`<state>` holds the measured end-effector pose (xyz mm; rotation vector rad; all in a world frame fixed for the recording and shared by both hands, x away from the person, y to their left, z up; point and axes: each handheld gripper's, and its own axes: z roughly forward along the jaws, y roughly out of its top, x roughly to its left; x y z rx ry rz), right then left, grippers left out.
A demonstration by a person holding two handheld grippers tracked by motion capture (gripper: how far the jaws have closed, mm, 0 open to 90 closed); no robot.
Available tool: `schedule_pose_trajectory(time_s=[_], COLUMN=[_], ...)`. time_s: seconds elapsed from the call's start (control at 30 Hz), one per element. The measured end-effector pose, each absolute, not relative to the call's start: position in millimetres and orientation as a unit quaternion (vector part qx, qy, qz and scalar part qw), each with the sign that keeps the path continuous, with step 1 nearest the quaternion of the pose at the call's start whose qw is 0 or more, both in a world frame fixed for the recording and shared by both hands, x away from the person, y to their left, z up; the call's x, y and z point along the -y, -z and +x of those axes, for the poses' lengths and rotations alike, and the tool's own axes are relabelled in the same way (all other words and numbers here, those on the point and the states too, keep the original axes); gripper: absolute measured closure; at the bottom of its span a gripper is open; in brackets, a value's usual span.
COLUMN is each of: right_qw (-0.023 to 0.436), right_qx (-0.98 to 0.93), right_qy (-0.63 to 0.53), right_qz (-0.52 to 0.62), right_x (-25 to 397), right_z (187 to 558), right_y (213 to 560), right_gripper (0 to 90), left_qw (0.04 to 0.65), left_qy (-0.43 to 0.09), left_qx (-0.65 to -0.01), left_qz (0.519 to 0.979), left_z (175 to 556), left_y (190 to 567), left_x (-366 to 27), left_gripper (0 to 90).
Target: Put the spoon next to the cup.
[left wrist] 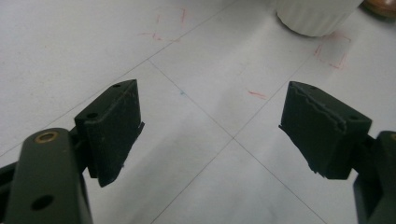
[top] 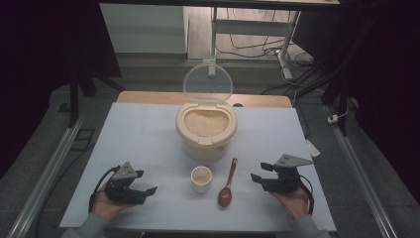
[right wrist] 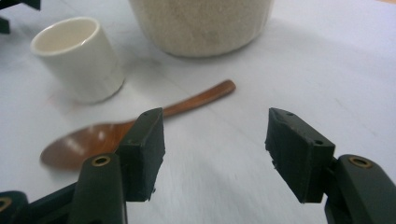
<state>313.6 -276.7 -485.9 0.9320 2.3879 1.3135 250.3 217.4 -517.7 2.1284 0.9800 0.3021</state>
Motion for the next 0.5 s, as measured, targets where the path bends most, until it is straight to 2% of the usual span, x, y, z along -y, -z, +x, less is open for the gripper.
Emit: schedule_pose_trajectory(time_s=[0.27,0.5], right_qw=[0.143,0.135], right_qx=[-0.829,-0.827], right_qy=[-0.440,-0.447], right_qz=[0.313,0.313], right_x=[307,315], right_z=[297,297], right_y=[492,494], right_gripper=[37.4,37.4], left_qw=[0.385,0.385], left_qy=[-0.124,-0.124], left_qx=[-0.384,-0.380], left_qz=[0.830,0.832], left_z=[248,248], left_y=[517,517], left_x=[-218,-218], left_gripper=[20.1,20.1])
